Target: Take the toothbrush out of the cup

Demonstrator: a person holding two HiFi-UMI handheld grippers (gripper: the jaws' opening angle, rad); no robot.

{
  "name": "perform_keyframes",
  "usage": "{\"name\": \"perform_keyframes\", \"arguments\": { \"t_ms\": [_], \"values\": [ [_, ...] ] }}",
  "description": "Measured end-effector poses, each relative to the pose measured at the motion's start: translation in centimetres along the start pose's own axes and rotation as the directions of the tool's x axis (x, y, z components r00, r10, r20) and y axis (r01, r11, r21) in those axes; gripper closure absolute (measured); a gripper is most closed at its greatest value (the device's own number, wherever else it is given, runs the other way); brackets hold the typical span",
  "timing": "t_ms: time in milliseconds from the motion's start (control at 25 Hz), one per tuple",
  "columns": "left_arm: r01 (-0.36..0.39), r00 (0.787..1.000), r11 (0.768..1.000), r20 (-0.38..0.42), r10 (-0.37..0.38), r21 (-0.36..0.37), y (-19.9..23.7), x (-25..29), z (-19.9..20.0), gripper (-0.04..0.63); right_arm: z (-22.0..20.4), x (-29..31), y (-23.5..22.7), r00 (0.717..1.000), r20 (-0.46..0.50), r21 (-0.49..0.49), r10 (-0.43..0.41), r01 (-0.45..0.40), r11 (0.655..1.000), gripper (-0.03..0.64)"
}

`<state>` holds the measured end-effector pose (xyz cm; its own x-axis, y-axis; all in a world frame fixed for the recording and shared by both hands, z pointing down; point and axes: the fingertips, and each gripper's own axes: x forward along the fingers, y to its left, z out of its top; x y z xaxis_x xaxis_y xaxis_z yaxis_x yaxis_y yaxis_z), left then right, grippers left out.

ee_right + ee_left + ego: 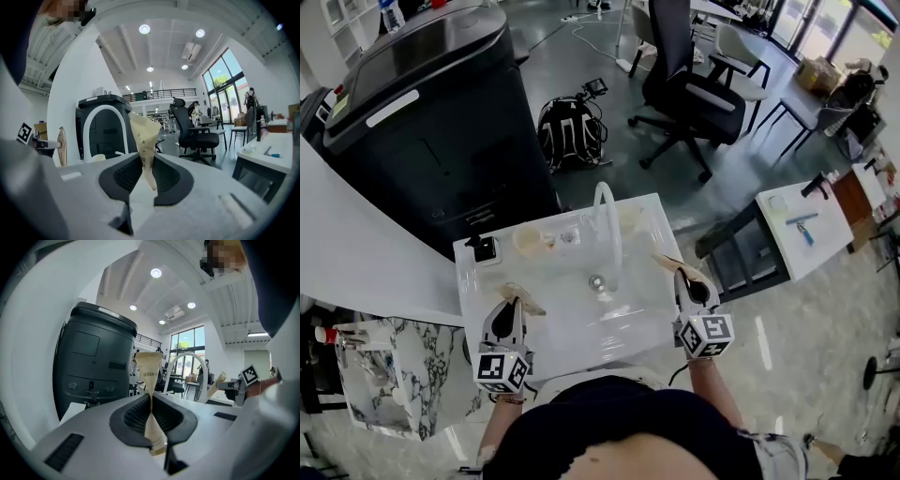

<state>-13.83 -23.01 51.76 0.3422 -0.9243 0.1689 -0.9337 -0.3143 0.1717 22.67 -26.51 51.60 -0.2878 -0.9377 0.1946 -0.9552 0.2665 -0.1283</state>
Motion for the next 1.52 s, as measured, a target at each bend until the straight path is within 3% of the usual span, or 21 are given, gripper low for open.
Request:
{"name": "perform_keyframes", "arguments": {
  "t_ms": [440,1520],
  "values": [
    [-0.003,1.000,1.000,0.021,0.002,0.009,-0.8,-0.3,0.4,0.580,-3.6,-1.4,1.2,0.997,-0.079,0.051,0.000,0.004,0.999,0.548],
    [-0.065,0.998,0.998,0.018,0.065,0.018,0.7,-1.7,-0.1,0.580,-4.4,-0.4,3.1,0.994,-0.098,0.095,0.042,-0.033,0.995,0.549]
  ]
}}
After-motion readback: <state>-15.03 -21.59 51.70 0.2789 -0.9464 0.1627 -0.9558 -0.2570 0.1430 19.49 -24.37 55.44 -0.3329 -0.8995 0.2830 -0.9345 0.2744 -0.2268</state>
